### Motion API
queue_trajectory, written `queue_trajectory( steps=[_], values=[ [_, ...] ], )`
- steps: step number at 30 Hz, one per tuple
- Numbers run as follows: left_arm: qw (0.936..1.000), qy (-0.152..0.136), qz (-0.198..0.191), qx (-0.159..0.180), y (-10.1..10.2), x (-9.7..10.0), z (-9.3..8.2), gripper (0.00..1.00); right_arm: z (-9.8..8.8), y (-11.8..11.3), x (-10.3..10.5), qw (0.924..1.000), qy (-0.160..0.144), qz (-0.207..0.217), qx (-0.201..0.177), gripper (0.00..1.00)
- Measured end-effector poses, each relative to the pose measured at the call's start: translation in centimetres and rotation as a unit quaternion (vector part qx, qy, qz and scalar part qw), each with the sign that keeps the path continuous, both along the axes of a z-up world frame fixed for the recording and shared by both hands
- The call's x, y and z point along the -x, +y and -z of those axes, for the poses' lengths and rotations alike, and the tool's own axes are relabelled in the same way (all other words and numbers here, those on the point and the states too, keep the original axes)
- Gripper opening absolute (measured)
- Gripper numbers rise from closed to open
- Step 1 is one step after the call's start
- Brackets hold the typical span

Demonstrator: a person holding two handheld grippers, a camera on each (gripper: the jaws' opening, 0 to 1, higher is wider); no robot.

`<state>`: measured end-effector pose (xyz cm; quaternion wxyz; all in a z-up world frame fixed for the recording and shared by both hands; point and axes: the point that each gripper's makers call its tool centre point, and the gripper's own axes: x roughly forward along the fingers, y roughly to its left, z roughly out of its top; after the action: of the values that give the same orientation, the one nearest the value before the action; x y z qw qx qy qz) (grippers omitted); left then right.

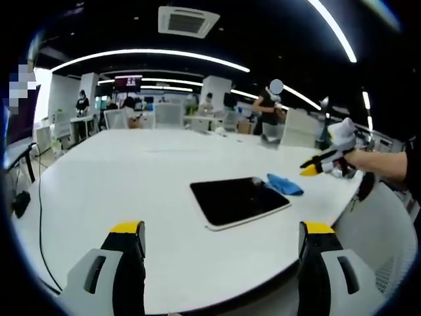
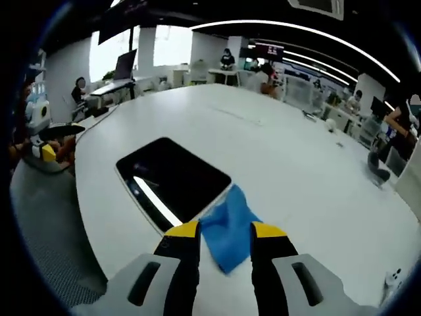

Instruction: Wipe the mirror surface with the cleaning cloth until all visible marks leave the cleaned area.

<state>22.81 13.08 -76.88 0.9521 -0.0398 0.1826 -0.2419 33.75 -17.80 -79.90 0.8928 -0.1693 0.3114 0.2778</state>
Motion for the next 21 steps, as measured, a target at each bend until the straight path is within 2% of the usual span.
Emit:
queue_trajectory(
  steps=[2, 4, 9, 11, 17, 21],
  values=[
    [1.0000, 0.002, 0.001, 0.000, 0.0, 0.0, 0.1, 0.97, 0.6, -0.3, -0.7, 0.9997, -0.006, 0.004, 0.023, 0.24],
    [1.0000, 0.003, 0.002, -0.001, -0.1, 0.1, 0.1, 0.97, 1.2, -0.3, -1.1, 0.9997, -0.001, 0.005, 0.022, 0.24],
    [1.0000, 0.005, 0.002, 0.000, -0.1, 0.1, 0.2, 0.97, 2.7, -0.5, -2.0, 0.9992, 0.032, 0.016, 0.018, 0.23],
    [1.0000, 0.007, 0.002, -0.001, -0.1, 0.1, 0.2, 0.97, 3.1, -0.5, -2.4, 0.9990, 0.037, 0.023, 0.012, 0.23],
    [0.9999, 0.010, 0.008, -0.001, -0.3, 0.2, 0.3, 0.97, 4.9, -0.8, -2.9, 0.9966, 0.069, 0.039, 0.024, 0.20],
    [0.9999, 0.010, 0.007, -0.002, -0.2, 0.1, 0.3, 0.97, 6.0, -0.7, -3.1, 0.9956, 0.078, 0.039, 0.033, 0.20]
  ],
)
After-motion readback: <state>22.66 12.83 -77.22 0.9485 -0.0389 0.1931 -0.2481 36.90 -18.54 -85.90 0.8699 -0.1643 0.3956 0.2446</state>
